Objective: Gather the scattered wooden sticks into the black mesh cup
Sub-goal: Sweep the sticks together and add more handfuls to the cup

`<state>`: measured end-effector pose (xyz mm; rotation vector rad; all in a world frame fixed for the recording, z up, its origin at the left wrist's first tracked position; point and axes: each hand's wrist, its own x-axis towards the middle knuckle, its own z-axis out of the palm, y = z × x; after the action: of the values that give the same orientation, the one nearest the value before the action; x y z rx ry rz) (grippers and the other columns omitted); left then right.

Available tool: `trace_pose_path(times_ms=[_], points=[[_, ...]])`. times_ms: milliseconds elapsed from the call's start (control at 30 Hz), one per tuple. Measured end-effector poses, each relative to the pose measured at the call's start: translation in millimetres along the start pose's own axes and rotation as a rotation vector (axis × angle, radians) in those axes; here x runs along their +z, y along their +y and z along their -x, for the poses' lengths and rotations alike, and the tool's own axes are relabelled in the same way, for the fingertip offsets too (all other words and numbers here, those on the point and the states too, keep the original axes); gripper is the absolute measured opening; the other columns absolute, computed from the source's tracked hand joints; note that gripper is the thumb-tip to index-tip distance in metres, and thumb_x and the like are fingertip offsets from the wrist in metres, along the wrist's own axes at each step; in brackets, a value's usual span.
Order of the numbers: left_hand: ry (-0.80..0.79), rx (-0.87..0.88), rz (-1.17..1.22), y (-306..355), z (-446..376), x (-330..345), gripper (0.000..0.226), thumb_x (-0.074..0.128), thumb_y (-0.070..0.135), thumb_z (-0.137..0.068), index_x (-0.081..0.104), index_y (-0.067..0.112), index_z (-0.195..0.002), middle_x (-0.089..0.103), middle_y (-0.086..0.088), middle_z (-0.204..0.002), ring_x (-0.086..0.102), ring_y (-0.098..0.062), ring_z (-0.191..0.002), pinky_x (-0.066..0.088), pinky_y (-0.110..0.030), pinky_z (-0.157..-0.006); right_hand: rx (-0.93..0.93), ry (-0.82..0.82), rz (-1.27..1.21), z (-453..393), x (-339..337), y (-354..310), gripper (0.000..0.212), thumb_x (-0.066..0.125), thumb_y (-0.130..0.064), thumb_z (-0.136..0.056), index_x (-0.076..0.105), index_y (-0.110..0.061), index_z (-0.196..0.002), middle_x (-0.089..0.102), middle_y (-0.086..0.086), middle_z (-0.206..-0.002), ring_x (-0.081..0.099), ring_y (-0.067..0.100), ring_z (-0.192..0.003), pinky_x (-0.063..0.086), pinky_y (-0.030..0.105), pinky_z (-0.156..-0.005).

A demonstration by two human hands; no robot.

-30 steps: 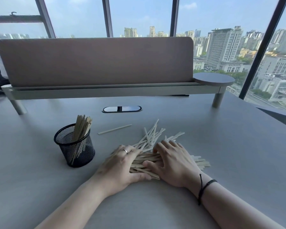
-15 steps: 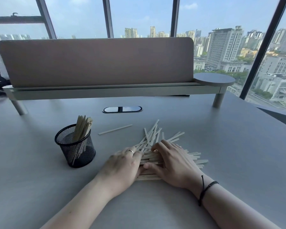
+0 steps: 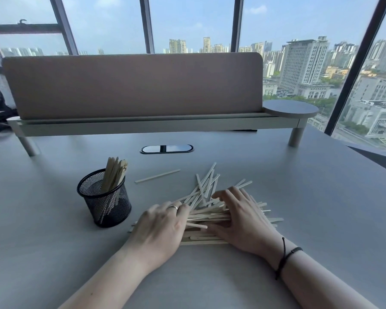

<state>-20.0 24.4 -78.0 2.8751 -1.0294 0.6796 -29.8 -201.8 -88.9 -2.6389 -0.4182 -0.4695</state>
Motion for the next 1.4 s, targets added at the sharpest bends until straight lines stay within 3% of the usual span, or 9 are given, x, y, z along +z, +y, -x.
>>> trace_pose_path(times_ms=[167,400,533,633,767,933,1100,1300,1400], points=[[0.040,0.004,0.013,-6,1,-4,0.027,0.039,0.013,-0.085,0.060,0.020,-0.100,0.065,0.003,-0.079,0.064,-0.023,-0.066,0.050,-0.037,-0.054,0.027,0.028,-0.012,-1,1,0,0.081,0.058,-0.087,-0.065,0.050,-0.036,-0.127,0.056,-0.014,-0.114,0.050,0.013,-0.113,0.041,0.032,-0.099],[0.069,-0.022,0.100,-28,9,-10,0.027,0.031,0.027,-0.091,0.053,0.019,-0.104,0.068,0.002,-0.071,0.066,-0.025,-0.053,0.045,-0.034,-0.039,0.160,0.040,-0.081,-1,-3,6,0.088,0.061,-0.087,-0.061,0.039,-0.043,-0.134,0.050,-0.027,-0.116,0.040,0.007,-0.120,0.036,0.031,-0.098],[0.129,-0.069,0.235,-38,13,-9,0.023,0.035,0.041,-0.099,0.049,0.023,-0.104,0.065,0.005,-0.063,0.062,-0.021,-0.048,0.039,-0.029,-0.038,0.136,-0.027,0.107,0,-1,7,0.079,0.050,-0.092,-0.063,0.052,-0.042,-0.125,0.057,-0.023,-0.121,0.035,0.013,-0.132,0.027,0.035,-0.110],[0.188,-0.152,0.427,-37,12,-9,0.015,0.046,0.035,-0.102,0.041,0.029,-0.089,0.043,0.009,-0.050,0.044,-0.009,-0.039,0.024,-0.016,-0.038,0.089,-0.043,0.138,0,-1,4,0.085,0.041,-0.096,-0.064,0.056,-0.041,-0.126,0.058,-0.019,-0.124,0.032,0.012,-0.136,0.015,0.037,-0.119],[0.279,-0.244,0.627,-29,8,-14,0.032,0.041,0.043,-0.098,0.051,0.016,-0.085,0.041,0.007,-0.045,0.040,-0.008,-0.037,0.019,-0.016,-0.038,0.064,-0.086,0.146,2,-2,-1,0.093,0.038,-0.098,-0.062,0.052,-0.039,-0.132,0.053,-0.015,-0.127,0.042,0.011,-0.126,0.026,0.030,-0.115],[0.242,-0.273,0.513,-27,9,-10,0.022,0.040,0.042,-0.099,0.040,0.030,-0.081,0.039,0.010,-0.048,0.043,-0.010,-0.041,0.025,-0.025,-0.040,0.073,-0.125,0.182,1,-3,-6,0.081,0.036,-0.094,-0.069,0.058,-0.042,-0.128,0.052,-0.018,-0.120,0.045,0.010,-0.120,0.028,0.026,-0.107],[0.251,-0.392,0.492,-29,10,-4,0.031,0.036,0.050,-0.096,0.040,0.025,-0.078,0.041,0.009,-0.051,0.042,-0.024,-0.049,0.032,-0.034,-0.045,0.063,-0.043,0.162,2,-1,-6,0.084,0.015,-0.093,-0.078,0.067,-0.042,-0.118,0.058,-0.016,-0.108,0.054,0.012,-0.113,0.028,0.034,-0.113],[0.294,-0.425,0.531,-34,11,-6,0.053,0.036,0.070,-0.093,0.054,0.021,-0.086,0.053,0.004,-0.049,0.057,-0.018,-0.047,0.046,-0.036,-0.044,-0.005,-0.241,0.173,11,-11,-6,0.112,0.033,-0.105,-0.054,0.046,-0.038,-0.143,0.045,-0.017,-0.132,0.037,0.008,-0.127,0.019,0.034,-0.119],[0.311,-0.440,0.561,-34,11,-6,0.056,0.045,0.075,-0.086,0.060,0.021,-0.091,0.060,0.008,-0.052,0.053,-0.008,-0.042,0.043,-0.032,-0.041,0.019,-0.233,0.145,11,-10,-7,0.105,0.040,-0.102,-0.056,0.045,-0.042,-0.142,0.043,-0.019,-0.131,0.035,0.008,-0.127,0.022,0.029,-0.117]])
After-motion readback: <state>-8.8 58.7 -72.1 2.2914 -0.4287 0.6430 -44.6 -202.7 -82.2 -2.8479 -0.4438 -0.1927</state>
